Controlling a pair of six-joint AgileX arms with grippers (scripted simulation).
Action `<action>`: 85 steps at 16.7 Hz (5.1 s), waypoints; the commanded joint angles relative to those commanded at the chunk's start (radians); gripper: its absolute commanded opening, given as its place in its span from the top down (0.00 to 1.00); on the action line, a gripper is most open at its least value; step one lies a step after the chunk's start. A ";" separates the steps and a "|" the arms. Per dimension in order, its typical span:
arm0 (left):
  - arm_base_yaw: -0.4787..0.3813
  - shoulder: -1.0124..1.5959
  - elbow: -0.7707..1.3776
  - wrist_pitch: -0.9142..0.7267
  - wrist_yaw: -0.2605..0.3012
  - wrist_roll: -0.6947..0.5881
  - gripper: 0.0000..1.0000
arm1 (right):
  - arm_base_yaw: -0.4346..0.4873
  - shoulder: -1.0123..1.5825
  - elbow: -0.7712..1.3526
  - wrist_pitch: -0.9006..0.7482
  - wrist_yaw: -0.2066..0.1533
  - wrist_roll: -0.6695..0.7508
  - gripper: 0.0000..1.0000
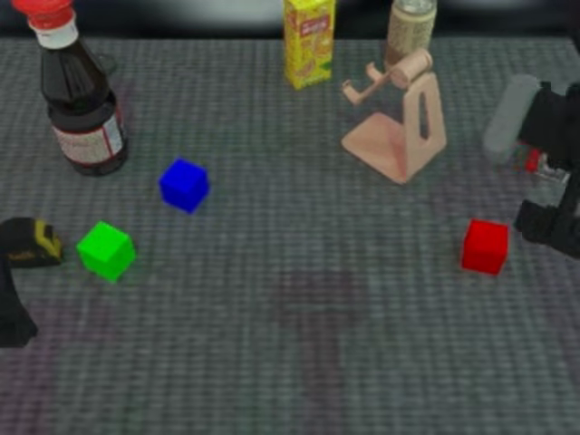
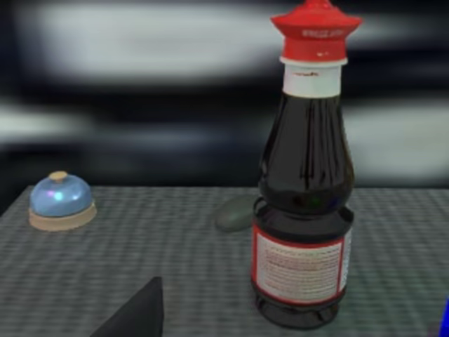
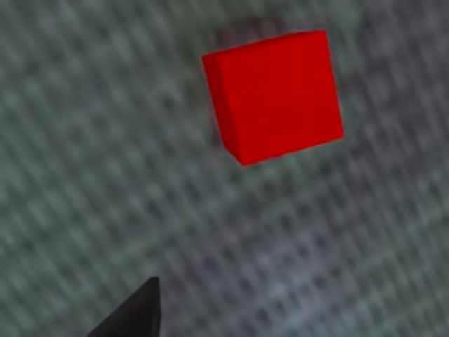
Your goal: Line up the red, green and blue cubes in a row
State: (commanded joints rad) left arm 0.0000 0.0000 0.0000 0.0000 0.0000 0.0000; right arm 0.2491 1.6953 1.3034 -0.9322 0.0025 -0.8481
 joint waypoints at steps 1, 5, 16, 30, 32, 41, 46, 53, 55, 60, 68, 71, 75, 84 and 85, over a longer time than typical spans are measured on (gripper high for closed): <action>0.000 0.000 0.000 0.000 0.000 0.000 0.00 | 0.011 0.080 0.061 -0.040 0.000 -0.038 0.00; 0.000 0.000 0.000 0.000 0.000 0.000 0.00 | 0.042 0.306 0.243 -0.149 -0.001 -0.147 0.00; 0.000 0.000 0.000 0.000 0.000 0.000 0.00 | 0.049 0.395 0.246 -0.101 0.000 -0.177 0.00; 0.000 0.000 0.000 0.000 0.000 0.000 0.00 | 0.052 0.494 0.116 0.132 0.000 -0.174 0.30; 0.000 0.000 0.000 0.000 0.000 0.000 0.00 | 0.052 0.494 0.116 0.132 0.000 -0.174 0.45; 0.000 0.000 0.000 0.000 0.000 0.000 0.00 | 0.052 0.494 0.116 0.132 0.000 -0.174 1.00; 0.000 0.000 0.000 0.000 0.000 0.000 0.00 | 0.052 0.494 0.116 0.132 0.000 -0.174 1.00; 0.000 0.000 0.000 0.000 0.000 0.000 0.00 | 0.057 0.414 0.190 -0.018 -0.009 -0.158 1.00; 0.000 0.000 0.000 0.000 0.000 0.000 0.00 | 0.059 0.386 0.231 -0.096 -0.009 -0.158 1.00; 0.000 0.000 0.000 0.000 0.000 0.000 0.00 | 0.061 0.357 0.264 -0.148 -0.009 -0.157 1.00; 0.000 0.000 0.000 0.000 0.000 0.000 0.00 | 0.223 0.509 0.495 -0.266 -0.008 -0.073 1.00; 0.000 0.000 0.000 0.000 0.000 0.000 0.00 | 0.359 0.626 0.734 -0.366 -0.007 0.006 1.00; 0.000 0.000 0.000 0.000 0.000 0.000 0.00 | 0.536 0.766 1.023 -0.490 -0.006 0.114 1.00; 0.000 0.000 0.000 0.000 0.000 0.000 0.00 | 0.646 0.839 1.163 -0.558 -0.005 0.188 1.00; 0.000 0.000 0.000 0.000 0.000 0.000 0.00 | 0.646 0.839 1.159 -0.555 -0.004 0.187 1.00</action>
State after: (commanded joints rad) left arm 0.0000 0.0000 0.0000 0.0000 0.0000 0.0000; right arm 0.8955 2.5341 2.4627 -1.4871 -0.0019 -0.6608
